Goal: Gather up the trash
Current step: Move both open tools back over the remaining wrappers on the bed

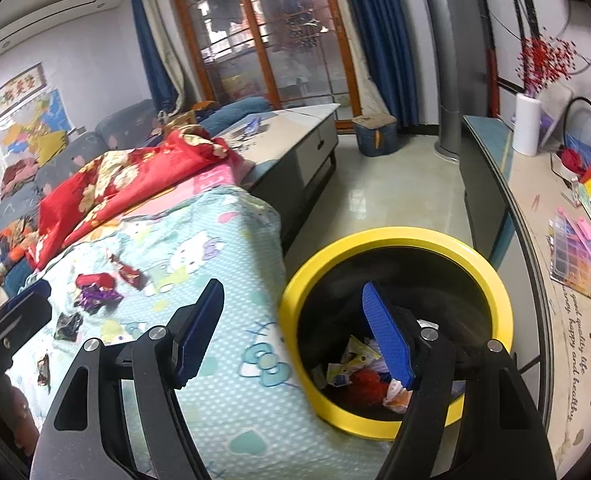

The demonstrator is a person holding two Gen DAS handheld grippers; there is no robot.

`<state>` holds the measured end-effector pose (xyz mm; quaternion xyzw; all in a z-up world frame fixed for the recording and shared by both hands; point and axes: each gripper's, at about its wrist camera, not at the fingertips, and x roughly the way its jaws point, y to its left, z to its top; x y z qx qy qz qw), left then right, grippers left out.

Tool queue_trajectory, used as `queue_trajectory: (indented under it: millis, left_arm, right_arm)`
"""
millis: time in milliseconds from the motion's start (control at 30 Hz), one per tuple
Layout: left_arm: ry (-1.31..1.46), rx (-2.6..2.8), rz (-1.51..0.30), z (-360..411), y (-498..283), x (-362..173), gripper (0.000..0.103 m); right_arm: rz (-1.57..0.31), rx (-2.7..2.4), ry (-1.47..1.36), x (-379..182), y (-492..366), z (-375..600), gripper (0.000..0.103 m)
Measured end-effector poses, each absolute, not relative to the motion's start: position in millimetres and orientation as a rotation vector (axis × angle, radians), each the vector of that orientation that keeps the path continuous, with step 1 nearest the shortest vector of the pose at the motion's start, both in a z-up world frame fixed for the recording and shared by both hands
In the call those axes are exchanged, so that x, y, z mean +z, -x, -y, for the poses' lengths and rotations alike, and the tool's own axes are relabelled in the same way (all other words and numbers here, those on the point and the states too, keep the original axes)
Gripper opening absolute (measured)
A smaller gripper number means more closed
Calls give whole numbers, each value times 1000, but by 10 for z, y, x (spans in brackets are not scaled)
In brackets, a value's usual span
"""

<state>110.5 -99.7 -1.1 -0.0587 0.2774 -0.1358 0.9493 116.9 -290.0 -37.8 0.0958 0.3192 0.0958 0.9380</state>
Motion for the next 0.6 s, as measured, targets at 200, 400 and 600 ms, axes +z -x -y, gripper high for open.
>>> queue_trajectory:
  millis: [200, 400, 600]
  left_arm:
    - [135, -228, -541, 776, -1025, 34, 92]
    - [150, -169, -518, 546, -955, 81, 92]
    - [159, -122, -503, 334, -896, 125, 92]
  right_arm:
    - [-637, 248, -157, -302, -1098, 2634, 69]
    - [-634, 308, -118, -268, -1065, 2358, 69]
    - [-631, 378, -68, -242, -1028, 2015, 69]
